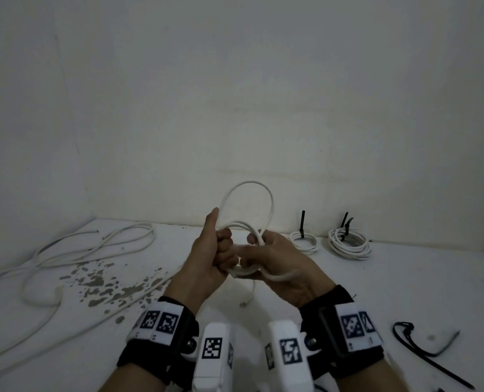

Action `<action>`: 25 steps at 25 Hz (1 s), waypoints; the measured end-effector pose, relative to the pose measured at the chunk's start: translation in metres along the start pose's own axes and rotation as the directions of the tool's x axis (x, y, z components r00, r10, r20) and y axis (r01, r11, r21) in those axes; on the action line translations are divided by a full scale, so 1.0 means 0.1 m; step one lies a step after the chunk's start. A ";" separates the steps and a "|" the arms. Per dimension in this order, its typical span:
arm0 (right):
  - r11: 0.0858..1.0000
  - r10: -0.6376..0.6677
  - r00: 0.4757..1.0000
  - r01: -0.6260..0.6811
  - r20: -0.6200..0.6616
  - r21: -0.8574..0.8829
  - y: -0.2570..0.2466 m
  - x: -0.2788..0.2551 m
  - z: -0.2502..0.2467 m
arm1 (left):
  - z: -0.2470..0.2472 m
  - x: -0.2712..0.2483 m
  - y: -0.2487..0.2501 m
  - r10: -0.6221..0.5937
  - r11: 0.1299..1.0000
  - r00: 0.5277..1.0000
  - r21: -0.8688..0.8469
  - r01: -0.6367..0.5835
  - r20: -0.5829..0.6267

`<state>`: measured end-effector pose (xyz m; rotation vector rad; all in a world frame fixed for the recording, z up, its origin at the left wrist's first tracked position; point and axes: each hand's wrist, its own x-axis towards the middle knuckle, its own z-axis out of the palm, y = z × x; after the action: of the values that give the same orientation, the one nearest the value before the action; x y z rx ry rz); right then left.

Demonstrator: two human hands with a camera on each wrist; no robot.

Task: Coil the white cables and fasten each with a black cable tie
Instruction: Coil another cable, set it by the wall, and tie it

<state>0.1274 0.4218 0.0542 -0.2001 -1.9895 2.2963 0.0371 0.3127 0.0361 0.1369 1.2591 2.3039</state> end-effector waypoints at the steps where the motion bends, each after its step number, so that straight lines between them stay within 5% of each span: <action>1: 0.986 -0.052 0.996 0.040 -0.067 -0.163 0.02 -0.01 -0.01 | 0.00 0.00 0.03 0.001 1.000 1.000 0.009 -0.001 0.017; 4: 0.954 -0.039 0.979 -0.022 -0.198 -0.299 0.10 -0.03 -0.08 | 0.03 -0.06 0.05 0.033 0.994 0.999 0.102 -0.037 0.038; 6: 0.957 0.048 0.985 -0.094 -0.168 -0.276 0.11 -0.11 -0.08 | 0.07 -0.12 0.04 0.052 0.988 0.998 0.144 -0.057 0.039; 9: 0.914 0.014 0.989 -0.073 -0.148 -0.400 0.14 -0.21 -0.18 | 0.06 -0.07 0.02 0.084 0.991 0.996 0.099 -0.085 0.022; 13: 0.990 -0.092 0.957 0.059 -0.276 -0.125 0.07 -0.42 -0.49 | -0.24 0.24 0.33 0.047 0.993 0.993 -0.104 -0.058 -0.105; 16: 0.989 -0.142 0.934 0.122 -0.327 -0.082 0.02 -0.60 -0.61 | -0.50 0.39 0.58 -0.020 0.995 0.985 -0.102 0.002 -0.170; 20: 0.931 -0.186 0.967 0.117 -0.174 -0.347 0.13 -0.70 -0.38 | -0.51 0.45 0.57 0.007 0.987 0.987 -0.160 -0.033 -0.161; 23: 0.899 -0.092 0.994 0.109 0.060 -0.425 0.08 -0.81 -0.30 | -0.54 0.44 0.55 -0.028 0.961 0.998 -0.275 0.009 -0.064; 25: 0.705 -0.122 0.981 0.192 0.149 -0.682 0.07 -0.86 -0.30 | -0.52 0.43 0.56 -0.023 0.946 0.999 -0.324 0.012 -0.029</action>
<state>0.2174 0.4360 0.0465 0.0359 -2.7088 1.3655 -0.0378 0.2685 0.0452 -0.0264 0.8745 2.4685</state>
